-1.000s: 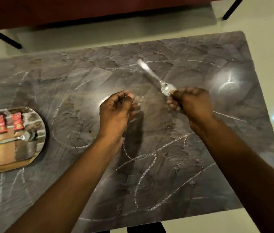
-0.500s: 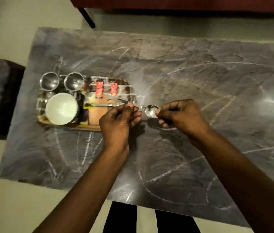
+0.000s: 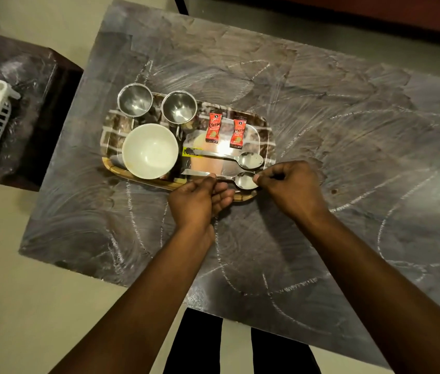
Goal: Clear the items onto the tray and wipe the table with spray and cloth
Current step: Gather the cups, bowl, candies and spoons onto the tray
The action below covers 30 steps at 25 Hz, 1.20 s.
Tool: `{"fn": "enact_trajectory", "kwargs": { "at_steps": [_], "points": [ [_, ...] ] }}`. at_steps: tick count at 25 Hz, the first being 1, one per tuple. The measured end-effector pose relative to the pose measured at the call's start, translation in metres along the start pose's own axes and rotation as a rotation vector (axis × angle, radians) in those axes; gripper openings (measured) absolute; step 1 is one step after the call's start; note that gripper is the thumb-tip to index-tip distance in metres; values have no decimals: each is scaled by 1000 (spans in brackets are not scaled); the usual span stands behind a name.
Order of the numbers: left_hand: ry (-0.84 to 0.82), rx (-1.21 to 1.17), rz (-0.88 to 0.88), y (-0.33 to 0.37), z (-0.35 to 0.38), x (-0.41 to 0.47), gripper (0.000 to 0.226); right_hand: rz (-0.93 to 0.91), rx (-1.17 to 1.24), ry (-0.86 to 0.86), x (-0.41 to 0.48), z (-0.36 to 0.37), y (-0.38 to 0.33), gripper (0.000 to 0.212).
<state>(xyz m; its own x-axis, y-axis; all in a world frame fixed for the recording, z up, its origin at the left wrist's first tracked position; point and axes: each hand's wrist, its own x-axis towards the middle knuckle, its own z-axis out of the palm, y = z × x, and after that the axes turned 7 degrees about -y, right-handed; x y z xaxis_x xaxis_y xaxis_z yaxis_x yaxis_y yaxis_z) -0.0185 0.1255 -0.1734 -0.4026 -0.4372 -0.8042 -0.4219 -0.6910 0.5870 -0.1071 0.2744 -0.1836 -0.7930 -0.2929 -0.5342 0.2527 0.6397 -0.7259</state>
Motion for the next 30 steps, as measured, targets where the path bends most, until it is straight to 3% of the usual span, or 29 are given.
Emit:
{"fn": "enact_trajectory", "kwargs": {
  "at_steps": [12,21,24,26,30],
  "points": [
    [43,54,-23,0,-2,15,13,-31,-137,47,-1,9,-5,2],
    [52,-2,22,1,1,7,13,-75,-19,51,-6,9,-2,10],
    [54,45,105,2,-10,-9,10,-81,46,122,-10,3,0,19],
    [79,87,192,2,-27,-18,19,-63,79,174,-11,-4,0,15],
    [309,138,491,36,-86,-14,35,35,140,243,-6,-11,-3,21]
  ]
}}
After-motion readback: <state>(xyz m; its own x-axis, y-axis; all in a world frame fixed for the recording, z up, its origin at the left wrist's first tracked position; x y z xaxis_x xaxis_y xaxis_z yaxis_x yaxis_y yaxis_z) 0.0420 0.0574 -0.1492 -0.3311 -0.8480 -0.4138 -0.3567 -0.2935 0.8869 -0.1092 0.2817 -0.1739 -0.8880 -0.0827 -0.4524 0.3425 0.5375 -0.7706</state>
